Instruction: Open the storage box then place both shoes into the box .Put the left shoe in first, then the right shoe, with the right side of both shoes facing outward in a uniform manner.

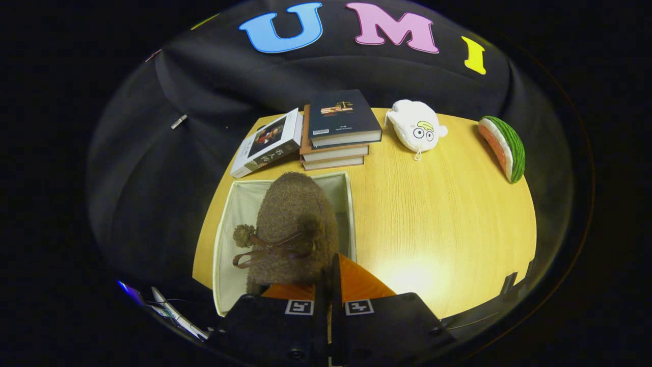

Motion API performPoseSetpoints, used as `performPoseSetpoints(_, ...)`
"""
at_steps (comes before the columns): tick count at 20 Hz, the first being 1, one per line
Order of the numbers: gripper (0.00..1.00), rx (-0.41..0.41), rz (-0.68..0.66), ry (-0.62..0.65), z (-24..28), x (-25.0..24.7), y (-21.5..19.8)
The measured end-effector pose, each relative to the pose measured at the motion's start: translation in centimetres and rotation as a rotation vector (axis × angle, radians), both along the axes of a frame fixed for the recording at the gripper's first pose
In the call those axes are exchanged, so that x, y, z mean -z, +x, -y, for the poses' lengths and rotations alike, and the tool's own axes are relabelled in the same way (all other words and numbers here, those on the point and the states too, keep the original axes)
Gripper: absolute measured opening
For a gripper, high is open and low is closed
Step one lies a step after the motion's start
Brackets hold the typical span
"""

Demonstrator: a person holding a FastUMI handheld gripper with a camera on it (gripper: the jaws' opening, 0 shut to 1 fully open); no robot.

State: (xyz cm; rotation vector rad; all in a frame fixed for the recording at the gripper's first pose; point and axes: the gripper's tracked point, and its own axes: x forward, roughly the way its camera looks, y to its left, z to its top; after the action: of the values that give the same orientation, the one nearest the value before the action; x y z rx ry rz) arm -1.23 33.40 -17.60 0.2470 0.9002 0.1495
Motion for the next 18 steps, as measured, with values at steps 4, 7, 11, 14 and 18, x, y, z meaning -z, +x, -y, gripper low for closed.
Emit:
performPoseSetpoints(4, 0.08, 0.002, -0.018, -0.046, 0.3, 0.9, 0.5)
performPoseSetpoints(7, 0.15, 0.000, -0.024, -0.044, 0.0, 1.1, 0.4)
performPoseSetpoints(11, 0.27, -0.004, -0.021, -0.010, -0.9, 0.6, 0.3)
performPoseSetpoints(14, 0.66, -0.012, -0.001, 0.006, -1.1, -0.4, 0.3)
performPoseSetpoints(18, 0.94, -0.017, 0.024, 0.004, -1.0, -1.6, 0.2)
